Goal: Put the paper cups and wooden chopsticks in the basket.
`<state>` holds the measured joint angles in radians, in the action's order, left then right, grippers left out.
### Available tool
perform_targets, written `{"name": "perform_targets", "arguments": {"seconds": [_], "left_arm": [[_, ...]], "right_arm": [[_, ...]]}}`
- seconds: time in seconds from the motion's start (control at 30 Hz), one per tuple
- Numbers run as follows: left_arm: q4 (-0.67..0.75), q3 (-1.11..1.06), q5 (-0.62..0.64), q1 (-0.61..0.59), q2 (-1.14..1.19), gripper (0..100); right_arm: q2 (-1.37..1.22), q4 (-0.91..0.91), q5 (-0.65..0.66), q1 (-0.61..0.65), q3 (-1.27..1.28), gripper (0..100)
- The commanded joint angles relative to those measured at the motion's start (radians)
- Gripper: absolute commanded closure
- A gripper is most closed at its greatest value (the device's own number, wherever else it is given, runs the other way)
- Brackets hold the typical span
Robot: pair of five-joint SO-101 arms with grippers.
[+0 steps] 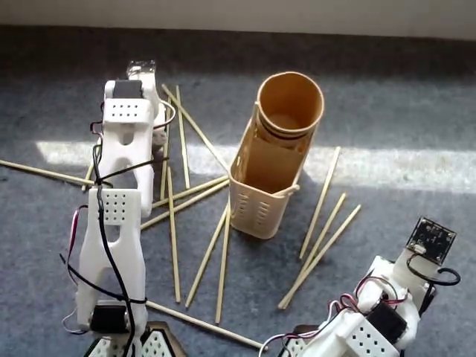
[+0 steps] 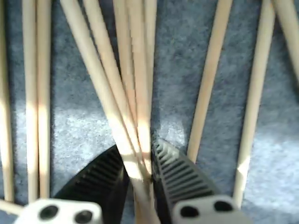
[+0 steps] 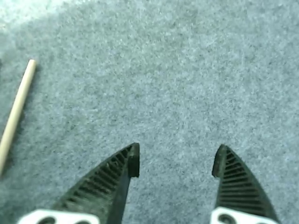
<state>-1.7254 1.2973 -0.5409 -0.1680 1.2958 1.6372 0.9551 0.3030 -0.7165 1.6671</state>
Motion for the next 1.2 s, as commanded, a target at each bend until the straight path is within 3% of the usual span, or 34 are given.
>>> {"name": "perform_targets", "arguments": {"seconds": [0.0, 0.3, 0.6, 0.93, 1.17], "left_arm": [[-0.029, -0.001, -0.011, -0.002, 0.01, 98], [-0.029, 0.044, -0.009, -0.001, -0.035, 100], [-0.028, 0.371, 0.054, 0.044, -0.252, 100], [0.058, 0.366, 0.075, 0.143, -0.545, 100], [0.068, 0.367, 0.172, 0.251, -0.76, 100]], "right_arm": [[-0.007, 0.005, -0.008, 0.002, 0.13, 74.3], [-0.007, 0.005, -0.008, 0.002, 0.13, 74.3], [-0.007, 0.005, -0.008, 0.005, 0.13, 74.3], [-0.007, 0.005, -0.008, 0.005, 0.13, 74.3], [-0.007, 0.005, -0.008, 0.007, 0.13, 74.3]]}}
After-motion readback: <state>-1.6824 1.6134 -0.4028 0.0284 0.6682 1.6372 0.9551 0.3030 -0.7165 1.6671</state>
